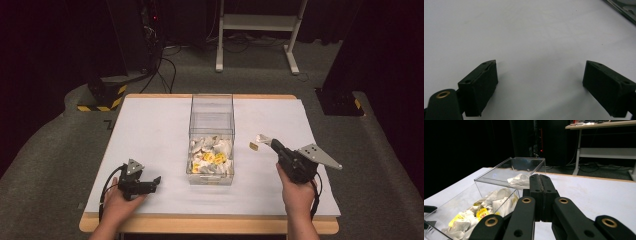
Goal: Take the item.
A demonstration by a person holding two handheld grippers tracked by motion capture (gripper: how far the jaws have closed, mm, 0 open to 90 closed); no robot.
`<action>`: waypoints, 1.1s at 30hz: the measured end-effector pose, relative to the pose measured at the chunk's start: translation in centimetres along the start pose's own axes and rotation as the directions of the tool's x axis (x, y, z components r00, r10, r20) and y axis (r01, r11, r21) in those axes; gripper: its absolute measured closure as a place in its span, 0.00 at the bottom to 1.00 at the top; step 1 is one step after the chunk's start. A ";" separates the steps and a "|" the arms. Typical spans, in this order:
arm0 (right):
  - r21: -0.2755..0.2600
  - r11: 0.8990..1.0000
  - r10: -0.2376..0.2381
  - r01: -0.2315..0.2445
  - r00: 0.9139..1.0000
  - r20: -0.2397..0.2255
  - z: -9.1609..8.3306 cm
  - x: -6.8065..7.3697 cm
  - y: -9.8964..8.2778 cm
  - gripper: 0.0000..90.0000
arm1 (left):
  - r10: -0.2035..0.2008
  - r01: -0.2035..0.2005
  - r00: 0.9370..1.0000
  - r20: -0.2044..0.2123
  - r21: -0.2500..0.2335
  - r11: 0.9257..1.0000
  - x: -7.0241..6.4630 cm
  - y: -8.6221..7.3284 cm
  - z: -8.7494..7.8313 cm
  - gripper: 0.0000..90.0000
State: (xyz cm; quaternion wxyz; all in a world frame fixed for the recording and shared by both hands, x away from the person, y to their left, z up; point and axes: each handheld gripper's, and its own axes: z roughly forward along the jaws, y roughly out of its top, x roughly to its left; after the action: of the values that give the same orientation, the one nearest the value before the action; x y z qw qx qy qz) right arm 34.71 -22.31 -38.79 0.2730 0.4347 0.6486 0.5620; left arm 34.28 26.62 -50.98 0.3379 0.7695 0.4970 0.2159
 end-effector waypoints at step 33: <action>-0.009 0.998 0.058 -0.058 0.975 0.214 -5.9 -6.1 -1.7 1.00 | 0.000 0.000 1.000 0.000 0.001 1.000 0.0 0.0 0.0 0.14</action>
State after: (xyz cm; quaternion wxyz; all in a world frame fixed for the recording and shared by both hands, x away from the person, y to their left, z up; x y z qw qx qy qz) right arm 32.19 -30.51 -39.97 0.3253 0.5109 0.6017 0.5207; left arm 34.29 26.63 -50.98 0.3377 0.7697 0.4971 0.2155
